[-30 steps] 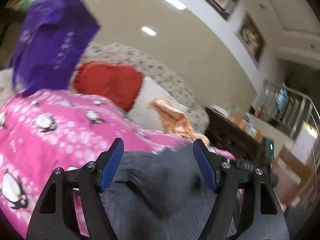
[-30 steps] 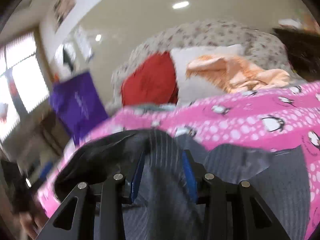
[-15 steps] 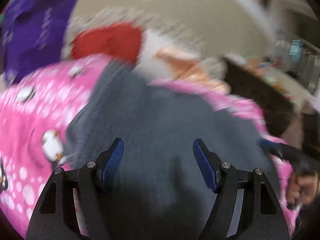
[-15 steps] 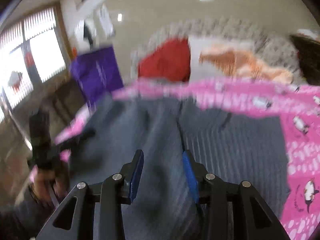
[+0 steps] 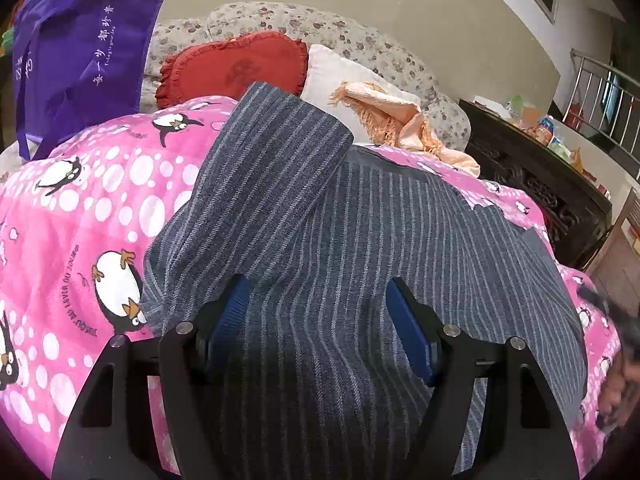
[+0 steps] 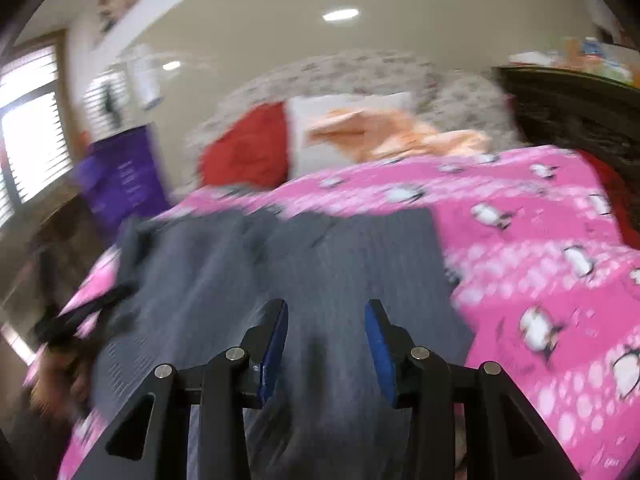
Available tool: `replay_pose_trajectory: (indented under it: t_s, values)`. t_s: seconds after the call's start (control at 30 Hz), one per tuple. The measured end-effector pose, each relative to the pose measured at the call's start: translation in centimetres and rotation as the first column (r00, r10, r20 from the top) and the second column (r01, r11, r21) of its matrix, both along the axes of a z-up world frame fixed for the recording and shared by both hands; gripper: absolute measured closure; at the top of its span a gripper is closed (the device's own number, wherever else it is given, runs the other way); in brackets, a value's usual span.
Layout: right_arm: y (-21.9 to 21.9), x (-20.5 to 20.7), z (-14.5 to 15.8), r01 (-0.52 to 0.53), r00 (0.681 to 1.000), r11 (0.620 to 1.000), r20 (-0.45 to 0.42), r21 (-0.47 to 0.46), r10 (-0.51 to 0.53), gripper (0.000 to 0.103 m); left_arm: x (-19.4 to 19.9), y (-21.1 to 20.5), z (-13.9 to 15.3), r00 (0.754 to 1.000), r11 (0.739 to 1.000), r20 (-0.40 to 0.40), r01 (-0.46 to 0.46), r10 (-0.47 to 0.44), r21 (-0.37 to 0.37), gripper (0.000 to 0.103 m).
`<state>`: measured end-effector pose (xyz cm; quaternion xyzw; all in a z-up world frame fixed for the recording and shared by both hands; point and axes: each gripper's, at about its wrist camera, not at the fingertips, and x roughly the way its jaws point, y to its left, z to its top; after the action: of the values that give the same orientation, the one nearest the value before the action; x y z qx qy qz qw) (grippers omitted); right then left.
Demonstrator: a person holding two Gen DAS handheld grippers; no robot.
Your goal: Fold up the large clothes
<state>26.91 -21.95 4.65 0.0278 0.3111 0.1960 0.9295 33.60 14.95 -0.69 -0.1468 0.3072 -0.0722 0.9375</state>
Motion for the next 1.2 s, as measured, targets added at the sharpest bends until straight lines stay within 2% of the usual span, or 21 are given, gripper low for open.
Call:
replay_pose_trajectory:
  t_s: [0.07, 0.13, 0.17, 0.23, 0.3, 0.33, 0.4, 0.43, 0.47, 0.5, 0.53, 0.6, 0.67, 0.8, 0.83, 0.87, 0.9, 0.97, 1.0, 1.1, 1.2]
  values:
    - [0.9, -1.9, -1.4, -0.102, 0.994, 0.994, -0.036, -0.037, 0.101, 0.064, -0.3, 0.0, 0.1, 1.000, 1.000, 0.005, 0.005, -0.005, -0.005, 0.031]
    - [0.9, -1.8, -3.5, -0.082, 0.994, 0.989, -0.079, -0.126, 0.073, 0.064, -0.4, 0.1, 0.0, 1.000, 1.000, 0.011, 0.008, -0.008, -0.016, 0.031]
    - [-0.1, -1.2, -4.7, -0.039, 0.991, 0.992, -0.128, -0.122, 0.024, 0.069, -0.4, 0.2, 0.0, 1.000, 1.000, 0.011, 0.010, -0.010, -0.024, 0.031]
    - [-1.9, -1.5, -4.1, 0.015, 0.992, 1.000, -0.128, -0.003, -0.015, 0.068, -0.7, 0.2, -0.1, 1.000, 0.999, 0.005, 0.006, -0.006, -0.032, 0.031]
    - [-3.0, -2.9, -1.9, 0.085, 0.994, 0.996, -0.074, 0.017, -0.083, 0.066, -1.4, 0.3, 0.1, 0.999, 0.999, -0.033, 0.011, -0.012, -0.030, 0.031]
    - [-3.5, -3.5, -1.2, 0.095, 0.994, 0.995, -0.057, 0.023, -0.094, 0.064, -2.7, 0.3, 0.8, 0.998, 1.000, -0.061, -0.011, 0.010, -0.003, 0.031]
    - [-5.0, -5.5, 0.3, 0.097, 0.995, 0.994, -0.037, 0.051, -0.095, 0.062, -5.5, 0.8, 2.0, 0.999, 1.000, -0.045, -0.030, 0.030, -0.003, 0.031]
    - [-5.6, -6.3, 0.6, 0.094, 0.995, 0.994, -0.031, 0.061, -0.092, 0.058, -7.7, 1.3, 2.7, 0.999, 1.000, -0.026, -0.027, 0.027, -0.015, 0.031]
    - [-6.5, -7.5, 0.8, 0.094, 0.995, 0.993, -0.024, 0.070, -0.093, 0.043, -10.1, 1.8, 3.1, 1.000, 0.999, -0.012, -0.028, 0.028, -0.021, 0.030]
    - [-7.0, -8.2, 0.8, 0.094, 0.995, 0.992, -0.025, 0.079, -0.093, 0.034, -11.3, 2.1, 3.1, 1.000, 0.999, -0.009, -0.027, 0.027, -0.021, 0.025]
    - [-7.6, -9.3, 0.5, 0.089, 0.996, 0.991, -0.030, 0.098, -0.087, 0.021, -13.3, 2.4, 2.9, 1.000, 1.000, -0.011, -0.021, 0.021, -0.009, 0.023]
    - [-8.4, -11.2, -1.0, 0.052, 0.997, 0.986, -0.060, 0.160, -0.042, 0.021, -16.0, 2.8, 2.3, 0.999, 0.999, -0.027, -0.029, 0.030, 0.023, 0.023]
    - [-8.0, -12.3, -3.2, 0.019, 0.990, 0.974, -0.142, 0.224, 0.013, 0.021, -18.7, 3.3, 1.1, 0.998, 0.999, -0.060, -0.033, 0.033, 0.009, 0.023]
    - [-7.0, -12.1, -7.2, -0.001, 0.957, 0.932, -0.271, 0.362, 0.106, 0.020, -19.8, 3.0, -1.7, 0.984, 0.999, -0.177, -0.026, 0.021, -0.031, 0.023]
    - [-6.9, -11.7, -7.7, 0.004, 0.954, 0.921, -0.277, 0.390, 0.114, 0.020, -19.6, 2.6, -2.4, 0.979, 0.999, -0.202, -0.023, 0.015, -0.037, 0.023]
    - [-7.1, -11.0, -7.8, 0.013, 0.956, 0.904, -0.269, 0.426, 0.114, 0.020, -19.5, 2.2, -2.5, 0.980, 1.000, -0.199, -0.028, 0.024, -0.013, 0.022]
    - [-7.2, -10.4, -7.9, 0.027, 0.953, 0.894, -0.283, 0.448, 0.113, 0.020, -19.3, 1.5, -2.3, 0.979, 1.000, -0.203, -0.015, 0.018, 0.015, 0.015]
    - [-7.6, -8.8, -7.9, 0.054, 0.951, 0.870, -0.290, 0.490, 0.105, 0.021, -18.1, 0.8, -2.3, 0.975, 1.000, -0.221, 0.026, -0.028, -0.010, 0.004]
    - [-7.7, -8.0, -8.0, 0.068, 0.951, 0.864, -0.295, 0.498, 0.095, 0.022, -17.7, 0.6, -2.3, 0.976, 1.000, -0.218, 0.025, -0.027, -0.010, 0.004]
    - [-7.8, -6.2, -7.8, 0.102, 0.955, 0.861, -0.292, 0.499, 0.056, 0.024, -15.5, 1.3, -2.3, 0.976, 0.997, -0.217, -0.003, -0.012, -0.071, 0.004]
    - [-7.6, -4.6, -8.0, 0.130, 0.954, 0.866, -0.298, 0.484, 0.023, 0.041, -13.0, 3.1, -2.2, 0.979, 0.978, -0.204, -0.054, 0.013, -0.201, 0.004]
